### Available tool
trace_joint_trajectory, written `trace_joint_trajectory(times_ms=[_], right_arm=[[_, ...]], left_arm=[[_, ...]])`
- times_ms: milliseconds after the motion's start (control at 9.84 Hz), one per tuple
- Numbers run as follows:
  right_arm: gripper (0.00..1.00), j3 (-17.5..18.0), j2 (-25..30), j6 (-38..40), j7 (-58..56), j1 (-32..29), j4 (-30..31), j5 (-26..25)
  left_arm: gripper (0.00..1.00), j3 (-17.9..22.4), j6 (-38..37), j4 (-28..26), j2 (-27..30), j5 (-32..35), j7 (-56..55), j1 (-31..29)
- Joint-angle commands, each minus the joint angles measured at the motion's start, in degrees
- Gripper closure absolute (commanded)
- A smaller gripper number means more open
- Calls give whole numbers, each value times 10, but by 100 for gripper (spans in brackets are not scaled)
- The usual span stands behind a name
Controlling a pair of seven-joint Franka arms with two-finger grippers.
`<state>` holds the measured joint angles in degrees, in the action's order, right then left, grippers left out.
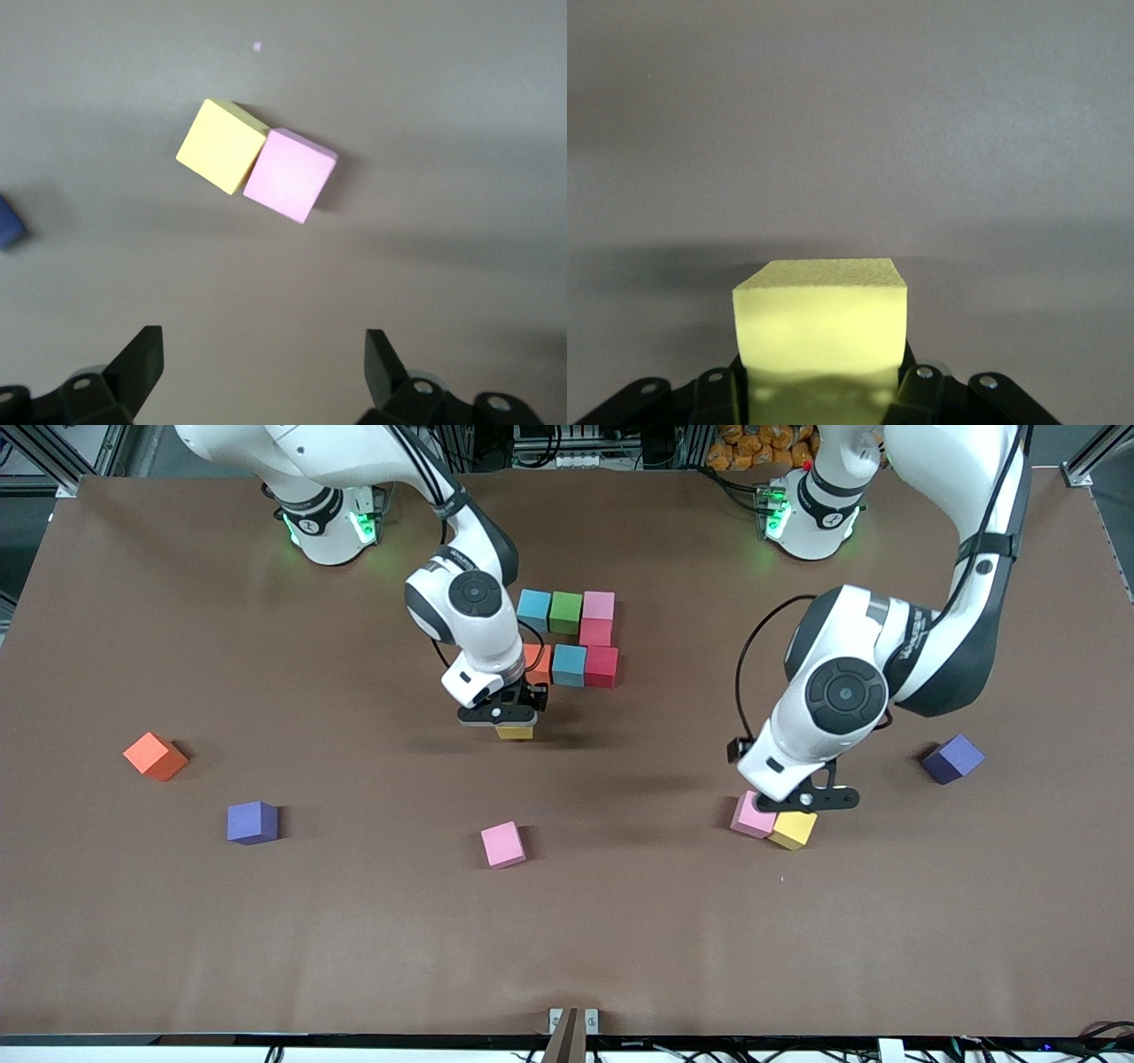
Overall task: Form number 2 with 11 blocks
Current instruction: 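Carry the yellow cube to the stack while the left gripper reaches pink, then lower the open left gripper over the pink cube beside the yellow cube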
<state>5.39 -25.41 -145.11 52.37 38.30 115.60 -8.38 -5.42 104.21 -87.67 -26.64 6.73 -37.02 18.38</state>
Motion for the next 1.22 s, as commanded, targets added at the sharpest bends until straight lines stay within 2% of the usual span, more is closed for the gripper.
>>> trace_joint_trajectory(times_ms=[0,305,711,1118], right_arm=[[97,-5,9,-8,41,12,20,-20],[97,-5,-6,-32,58,14,28,-19],[98,-4,-30,-61,70,16,27,-18],[98,-4,-31,-61,81,22,29,-18]], left_arm=[[0,-4,33,-2,-17,-13,-153,-5],[0,-3,133,-3,-53,-17,-322,-18],[0,-4,164,-5,-75,-29,-501,-31],[0,-4,192,-43,-75,-37,-535,-44]])
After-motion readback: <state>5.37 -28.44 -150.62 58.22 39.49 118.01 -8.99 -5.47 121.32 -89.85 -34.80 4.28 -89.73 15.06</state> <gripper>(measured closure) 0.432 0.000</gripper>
